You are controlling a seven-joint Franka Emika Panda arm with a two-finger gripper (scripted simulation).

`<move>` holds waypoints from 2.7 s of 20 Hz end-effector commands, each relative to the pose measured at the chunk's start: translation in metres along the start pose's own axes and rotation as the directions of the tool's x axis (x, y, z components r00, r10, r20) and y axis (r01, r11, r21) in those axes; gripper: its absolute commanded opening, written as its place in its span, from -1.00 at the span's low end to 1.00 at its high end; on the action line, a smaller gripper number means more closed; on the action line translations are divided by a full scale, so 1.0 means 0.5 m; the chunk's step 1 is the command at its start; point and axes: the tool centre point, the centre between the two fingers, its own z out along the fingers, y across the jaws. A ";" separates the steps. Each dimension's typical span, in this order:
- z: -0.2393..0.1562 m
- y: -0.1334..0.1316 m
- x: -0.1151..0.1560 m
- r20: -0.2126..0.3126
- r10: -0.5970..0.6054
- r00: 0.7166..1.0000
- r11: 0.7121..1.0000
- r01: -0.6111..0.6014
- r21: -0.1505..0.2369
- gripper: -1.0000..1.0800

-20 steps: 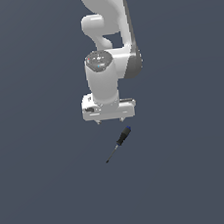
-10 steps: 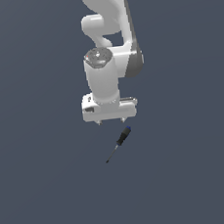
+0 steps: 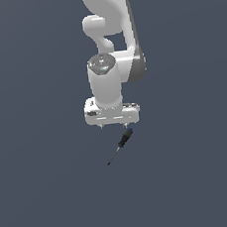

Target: Pick up the object and move it to a goal position.

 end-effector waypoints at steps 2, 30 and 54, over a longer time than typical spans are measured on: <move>0.016 -0.004 0.006 0.001 0.055 0.998 0.998 -0.055 -0.002 0.92; 0.175 -0.041 0.055 -0.017 0.537 0.843 0.843 -0.537 -0.031 0.92; 0.277 -0.038 0.055 -0.018 0.542 0.840 0.839 -0.543 -0.031 -1.00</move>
